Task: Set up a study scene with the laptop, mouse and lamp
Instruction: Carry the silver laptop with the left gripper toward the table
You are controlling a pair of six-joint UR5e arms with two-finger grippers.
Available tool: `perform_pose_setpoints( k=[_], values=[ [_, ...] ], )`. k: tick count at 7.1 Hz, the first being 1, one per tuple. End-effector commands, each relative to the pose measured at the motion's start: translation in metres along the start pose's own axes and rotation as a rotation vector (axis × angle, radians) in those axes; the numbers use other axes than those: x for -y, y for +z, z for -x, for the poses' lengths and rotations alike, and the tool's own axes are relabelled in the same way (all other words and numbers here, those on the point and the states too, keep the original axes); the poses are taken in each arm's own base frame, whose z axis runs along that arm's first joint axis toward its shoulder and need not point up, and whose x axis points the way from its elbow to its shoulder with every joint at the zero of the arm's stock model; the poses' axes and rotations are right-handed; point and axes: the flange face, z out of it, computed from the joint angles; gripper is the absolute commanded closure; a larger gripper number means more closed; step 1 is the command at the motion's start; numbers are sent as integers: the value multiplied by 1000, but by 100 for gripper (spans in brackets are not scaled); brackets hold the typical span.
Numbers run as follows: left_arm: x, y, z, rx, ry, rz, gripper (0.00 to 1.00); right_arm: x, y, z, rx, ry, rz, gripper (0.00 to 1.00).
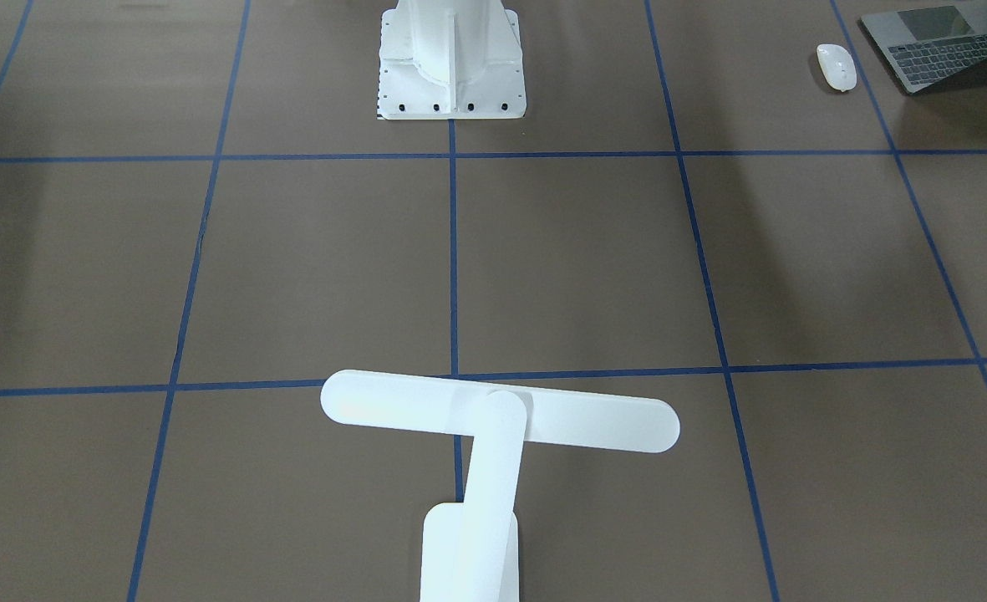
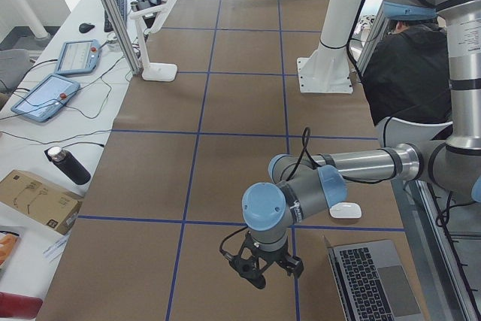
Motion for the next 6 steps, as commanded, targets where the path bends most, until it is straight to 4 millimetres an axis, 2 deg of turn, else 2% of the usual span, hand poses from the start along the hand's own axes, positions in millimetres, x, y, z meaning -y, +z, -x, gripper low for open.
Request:
perform_pose_setpoints(
  k=[1, 2, 4, 6],
  values=[
    [15, 33, 48, 5, -196, 65, 0, -4, -1, 4, 28, 0, -1, 1],
    [21, 42, 61, 1, -263, 86, 0, -3, -1, 5, 31, -4, 0, 1],
    [29, 59, 75, 14, -369, 118, 0, -7, -1, 4, 52, 1, 1, 1],
    [26, 73, 89, 24, -420, 139, 0, -9, -3, 8, 79, -5, -3, 1]
  ],
)
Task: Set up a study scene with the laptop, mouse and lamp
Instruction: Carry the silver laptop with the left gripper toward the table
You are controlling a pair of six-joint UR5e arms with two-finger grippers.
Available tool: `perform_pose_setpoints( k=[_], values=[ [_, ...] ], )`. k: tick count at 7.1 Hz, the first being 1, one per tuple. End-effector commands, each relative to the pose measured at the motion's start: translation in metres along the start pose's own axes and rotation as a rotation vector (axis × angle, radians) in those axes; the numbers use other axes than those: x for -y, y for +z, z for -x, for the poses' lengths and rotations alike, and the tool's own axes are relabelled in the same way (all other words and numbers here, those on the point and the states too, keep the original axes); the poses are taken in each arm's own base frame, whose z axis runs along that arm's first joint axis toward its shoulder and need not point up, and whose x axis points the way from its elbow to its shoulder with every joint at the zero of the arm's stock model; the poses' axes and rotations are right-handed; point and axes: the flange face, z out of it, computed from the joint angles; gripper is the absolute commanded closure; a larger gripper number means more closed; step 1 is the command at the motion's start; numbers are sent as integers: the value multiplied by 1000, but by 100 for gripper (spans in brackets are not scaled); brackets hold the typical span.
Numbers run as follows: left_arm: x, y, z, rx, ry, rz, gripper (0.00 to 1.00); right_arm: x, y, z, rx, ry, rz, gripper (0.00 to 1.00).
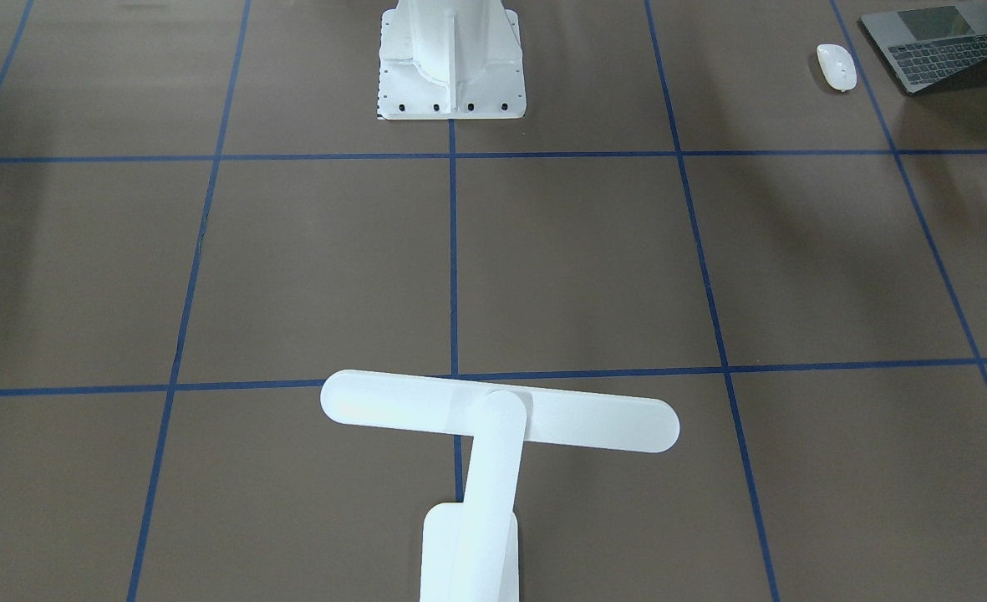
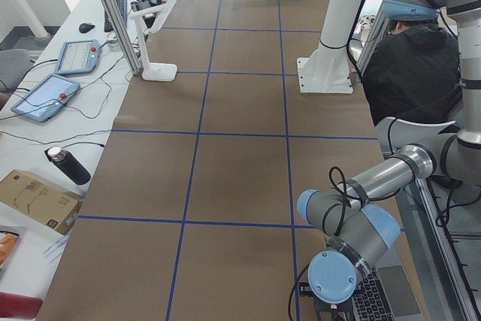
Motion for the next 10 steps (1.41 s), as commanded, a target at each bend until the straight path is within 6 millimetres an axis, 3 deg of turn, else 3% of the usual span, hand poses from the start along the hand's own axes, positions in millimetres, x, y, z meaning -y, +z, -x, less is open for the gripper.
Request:
perform_pose_setpoints(
  k=[1, 2, 3, 4, 5, 6, 8, 9, 10],
  values=[
    [5, 15, 12, 18, -34, 20, 0, -2, -5, 5, 11, -10, -11, 1],
    [6, 25, 19, 31, -37, 32, 0, -4, -5, 4, 11, -7, -10, 1],
    [6, 30, 25, 35, -39, 35, 18, -4, -6, 4, 12, -8, -11, 1],
    [6, 30, 24, 34, -37, 34, 53, -4, -6, 4, 11, -8, -12, 1],
    [6, 28, 23, 33, -34, 31, 80, -4, -6, 3, 12, -7, -12, 1],
    [6, 24, 20, 27, -27, 28, 100, -7, -3, 2, 12, -3, -7, 1],
    [11, -4, 23, -55, -65, 25, 100, -8, -3, 0, 12, -1, -6, 1],
    [4, -17, 20, -61, -65, 24, 100, -10, -2, -2, 12, 4, -3, 1],
    [-13, -45, 15, -71, -56, 12, 100, -11, 0, -3, 13, 7, 1, 1]
  ],
)
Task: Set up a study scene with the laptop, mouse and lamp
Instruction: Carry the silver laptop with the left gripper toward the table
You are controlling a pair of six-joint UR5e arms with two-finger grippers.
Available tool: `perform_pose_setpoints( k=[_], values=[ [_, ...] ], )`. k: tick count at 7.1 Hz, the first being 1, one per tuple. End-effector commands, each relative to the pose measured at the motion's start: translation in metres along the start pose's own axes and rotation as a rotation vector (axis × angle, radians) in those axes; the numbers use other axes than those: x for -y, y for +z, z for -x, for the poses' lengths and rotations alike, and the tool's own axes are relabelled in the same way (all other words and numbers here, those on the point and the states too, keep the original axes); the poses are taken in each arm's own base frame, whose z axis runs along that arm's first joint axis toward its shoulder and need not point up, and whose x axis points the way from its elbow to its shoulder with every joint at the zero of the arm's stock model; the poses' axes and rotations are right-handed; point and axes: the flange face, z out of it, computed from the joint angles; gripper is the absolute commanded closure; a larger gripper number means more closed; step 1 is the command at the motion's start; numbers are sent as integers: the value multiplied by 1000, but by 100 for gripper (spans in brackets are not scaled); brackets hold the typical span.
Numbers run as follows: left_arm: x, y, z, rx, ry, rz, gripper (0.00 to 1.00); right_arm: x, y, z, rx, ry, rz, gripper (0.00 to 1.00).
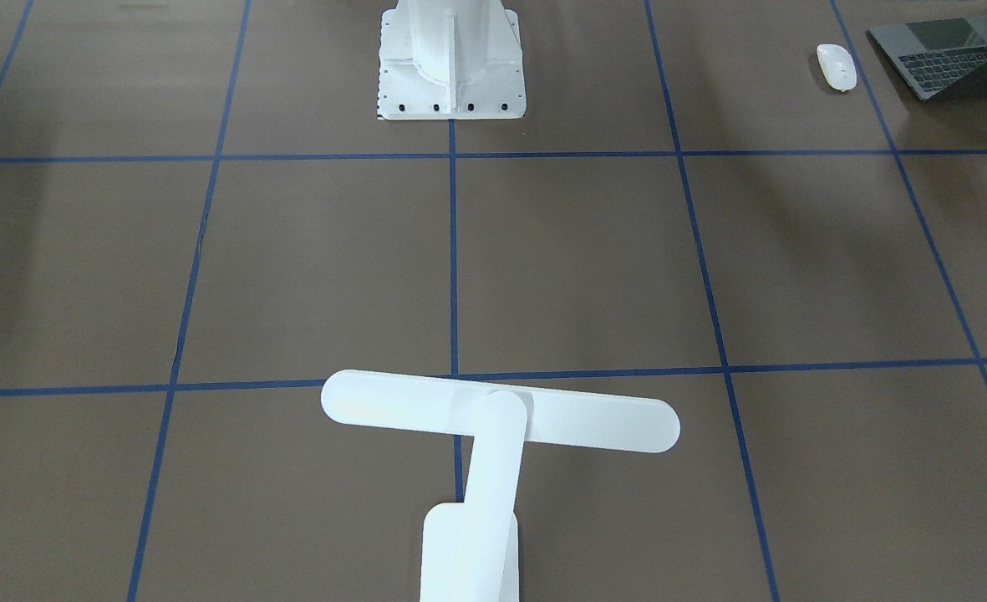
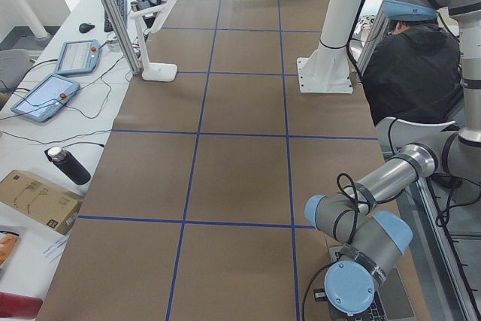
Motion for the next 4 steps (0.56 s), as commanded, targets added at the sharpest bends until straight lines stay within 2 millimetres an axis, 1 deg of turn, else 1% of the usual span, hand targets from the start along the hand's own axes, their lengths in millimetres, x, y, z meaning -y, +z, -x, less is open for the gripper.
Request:
perform_pose_setpoints(
  k=[1, 2, 3, 4],
  values=[
    [-35, -58, -13, -36, 26, -36, 100, -3, 2, -2, 1, 6, 3, 1],
    [-61, -96, -10, -25, 60, -137, 100, -4, -8, -10, 3, 25, -20, 1],
    [-80, -134, -18, -15, 74, -199, 100, -9, -11, -17, 4, 40, -28, 1],
    [-96, -180, -45, -22, 81, -207, 100, -16, -10, -22, 5, 53, -25, 1]
  ],
)
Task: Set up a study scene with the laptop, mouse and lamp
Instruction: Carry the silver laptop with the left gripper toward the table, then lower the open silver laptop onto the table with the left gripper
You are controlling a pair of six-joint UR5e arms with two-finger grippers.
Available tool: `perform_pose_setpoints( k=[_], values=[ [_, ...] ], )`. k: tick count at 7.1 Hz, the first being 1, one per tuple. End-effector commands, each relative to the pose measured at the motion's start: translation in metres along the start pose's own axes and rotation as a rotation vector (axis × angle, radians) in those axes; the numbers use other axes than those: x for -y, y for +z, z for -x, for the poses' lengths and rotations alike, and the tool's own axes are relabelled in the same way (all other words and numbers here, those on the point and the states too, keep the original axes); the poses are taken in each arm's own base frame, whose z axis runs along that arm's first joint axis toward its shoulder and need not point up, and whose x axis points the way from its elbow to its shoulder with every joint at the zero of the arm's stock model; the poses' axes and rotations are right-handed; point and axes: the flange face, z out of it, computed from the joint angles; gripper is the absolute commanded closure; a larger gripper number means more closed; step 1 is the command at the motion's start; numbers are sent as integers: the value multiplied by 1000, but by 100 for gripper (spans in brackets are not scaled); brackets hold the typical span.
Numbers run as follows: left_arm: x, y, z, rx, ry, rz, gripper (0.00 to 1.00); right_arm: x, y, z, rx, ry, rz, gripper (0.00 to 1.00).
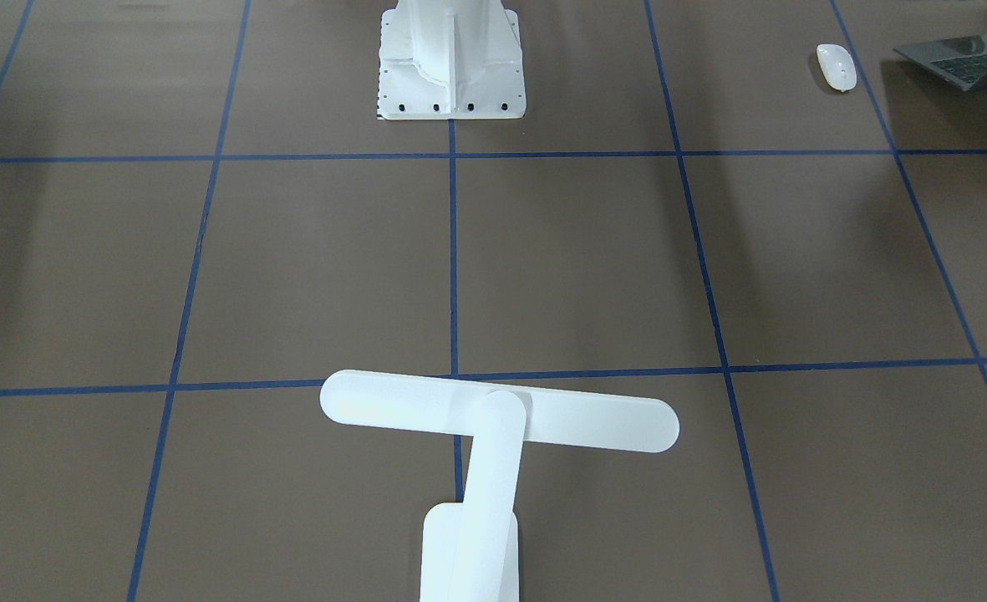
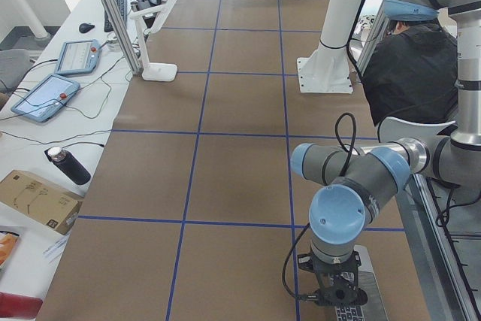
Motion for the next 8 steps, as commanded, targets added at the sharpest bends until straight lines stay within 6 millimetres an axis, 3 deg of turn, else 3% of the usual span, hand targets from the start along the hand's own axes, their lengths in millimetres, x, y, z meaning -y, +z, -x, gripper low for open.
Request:
perform_pose_setpoints(
  k=[1, 2, 3, 4, 6, 7, 8],
  values=[
    [-28, -103, -51, -17, 12, -33, 100, -11, 0, -11, 1, 25, 0, 1],
    [-60, -127, -92, -31, 78, -12, 100, -11, 1, -12, 3, 41, 2, 1],
    [-114, -153, -146, -9, 96, -5, 100, -8, 0, -10, 3, 38, 0, 1],
    [-179, -178, -187, -21, 34, 25, 100, -6, 1, -10, 0, 40, 0, 1],
    [-293, -226, -224, -48, 1, 81, 100, -7, 1, -12, 1, 51, 6, 1],
    [-349, -237, -242, -52, -31, 85, 100, -7, 2, -13, 2, 72, 9, 1],
    [-406, -239, -246, -58, -50, 92, 100, -7, 2, -13, 2, 72, 9, 1]
  ],
)
